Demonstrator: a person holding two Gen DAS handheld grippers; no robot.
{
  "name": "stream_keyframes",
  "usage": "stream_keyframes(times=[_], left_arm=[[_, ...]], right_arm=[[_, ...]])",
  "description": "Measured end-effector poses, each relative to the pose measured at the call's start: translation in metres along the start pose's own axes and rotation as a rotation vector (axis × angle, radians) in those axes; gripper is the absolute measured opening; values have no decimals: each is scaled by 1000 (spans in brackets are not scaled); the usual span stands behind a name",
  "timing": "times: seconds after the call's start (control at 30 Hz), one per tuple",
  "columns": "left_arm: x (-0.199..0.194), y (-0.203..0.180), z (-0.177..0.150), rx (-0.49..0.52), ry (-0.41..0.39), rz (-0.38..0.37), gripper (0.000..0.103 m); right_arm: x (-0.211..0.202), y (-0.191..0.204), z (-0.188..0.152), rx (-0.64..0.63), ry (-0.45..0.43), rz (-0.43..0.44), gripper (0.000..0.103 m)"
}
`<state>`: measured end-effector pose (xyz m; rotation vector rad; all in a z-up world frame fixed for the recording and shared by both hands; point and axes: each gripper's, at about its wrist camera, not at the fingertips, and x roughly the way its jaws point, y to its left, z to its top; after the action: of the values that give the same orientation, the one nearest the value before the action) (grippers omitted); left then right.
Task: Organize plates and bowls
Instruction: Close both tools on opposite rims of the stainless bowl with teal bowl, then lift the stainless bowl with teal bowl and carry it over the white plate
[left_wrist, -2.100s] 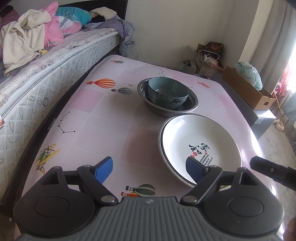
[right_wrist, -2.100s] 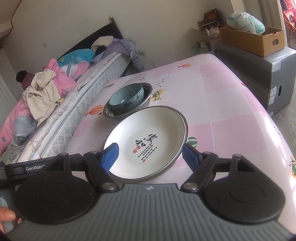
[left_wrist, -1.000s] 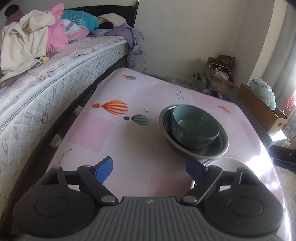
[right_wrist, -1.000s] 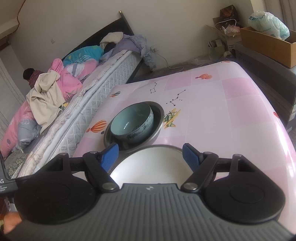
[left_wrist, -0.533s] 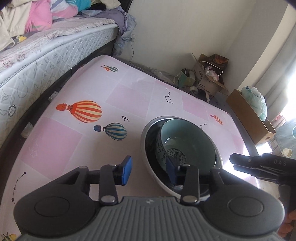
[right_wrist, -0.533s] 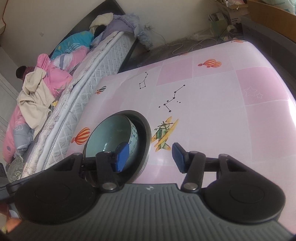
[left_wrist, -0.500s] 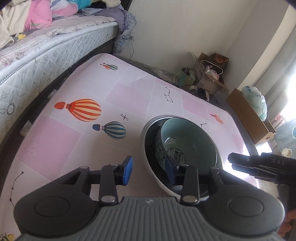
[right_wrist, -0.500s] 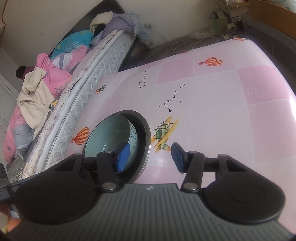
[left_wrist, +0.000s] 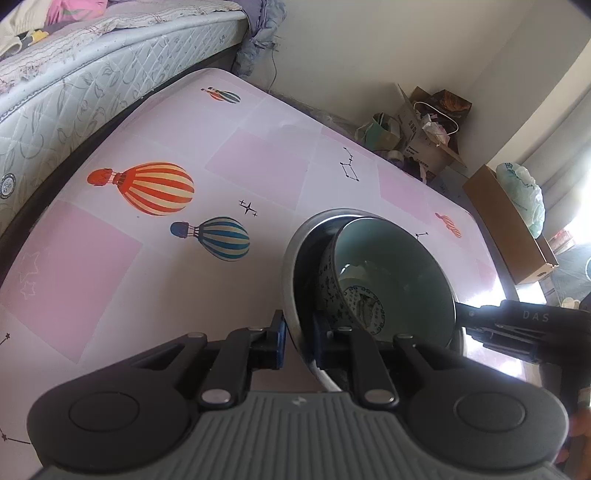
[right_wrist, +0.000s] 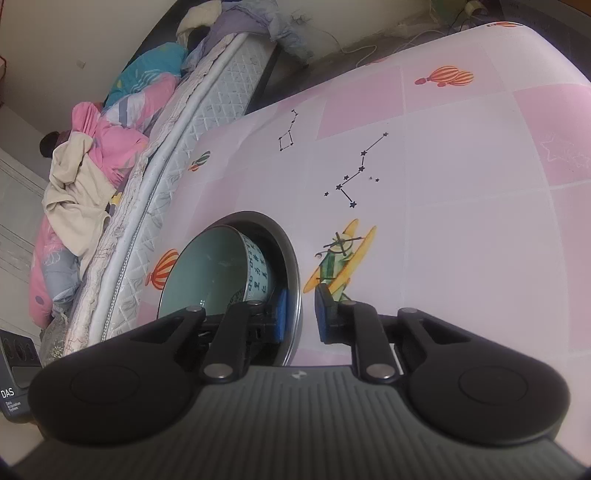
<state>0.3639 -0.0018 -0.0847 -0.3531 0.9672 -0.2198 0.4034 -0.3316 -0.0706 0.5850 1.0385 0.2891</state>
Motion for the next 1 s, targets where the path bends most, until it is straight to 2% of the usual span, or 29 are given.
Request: stream_keyframes(times=[0.3,0.63,1.0], left_arm=[[8,-1,3,-9,-15,28,13],[5,-5,0,14,-46,30,13],[-9,-10,3,18,-78,24,13]], right_arm=[[17,2,4,-9,7,8,7],[13,11,-3,-103,-37,-18,8],[5,18,-5,-126,-57,-14,9]])
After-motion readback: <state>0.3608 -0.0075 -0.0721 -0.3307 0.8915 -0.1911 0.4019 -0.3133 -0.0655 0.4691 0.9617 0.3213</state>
